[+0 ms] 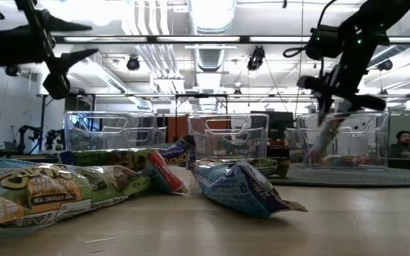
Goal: Pick and place Granola Bars by type
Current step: Put the red granola bar into the right transparent bin, then put the yellow granola bar into the middle transparent bin
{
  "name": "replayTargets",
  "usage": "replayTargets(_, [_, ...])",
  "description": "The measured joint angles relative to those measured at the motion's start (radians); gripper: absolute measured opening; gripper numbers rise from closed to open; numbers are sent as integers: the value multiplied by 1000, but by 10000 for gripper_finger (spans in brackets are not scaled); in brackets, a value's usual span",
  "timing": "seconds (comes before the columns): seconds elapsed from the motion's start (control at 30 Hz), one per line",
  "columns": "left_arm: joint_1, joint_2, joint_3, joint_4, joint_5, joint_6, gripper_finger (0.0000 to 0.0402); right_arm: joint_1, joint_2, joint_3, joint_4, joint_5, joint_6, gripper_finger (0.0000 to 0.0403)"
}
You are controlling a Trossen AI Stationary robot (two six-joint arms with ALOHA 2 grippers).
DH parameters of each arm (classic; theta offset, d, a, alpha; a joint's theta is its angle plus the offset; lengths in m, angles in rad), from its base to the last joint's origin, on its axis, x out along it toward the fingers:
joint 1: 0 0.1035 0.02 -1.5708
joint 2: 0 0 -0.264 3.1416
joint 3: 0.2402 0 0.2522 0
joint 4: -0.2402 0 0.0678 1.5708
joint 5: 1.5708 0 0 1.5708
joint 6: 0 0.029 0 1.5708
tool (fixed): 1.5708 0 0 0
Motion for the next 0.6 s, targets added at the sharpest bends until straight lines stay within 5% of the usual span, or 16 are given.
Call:
replayTargets(0.1, [0, 0, 1, 36, -54, -105, 171, 28, 1, 6, 39, -31, -55, 154])
replayTargets(0.37, [1, 0, -6, 42, -210, -187, 171, 128, -26, 76, -52, 138, -244, 184])
replayTargets(0.6, [-1, 69, 51, 39, -52, -310, 171, 342, -76, 235, 36, 401, -289, 177])
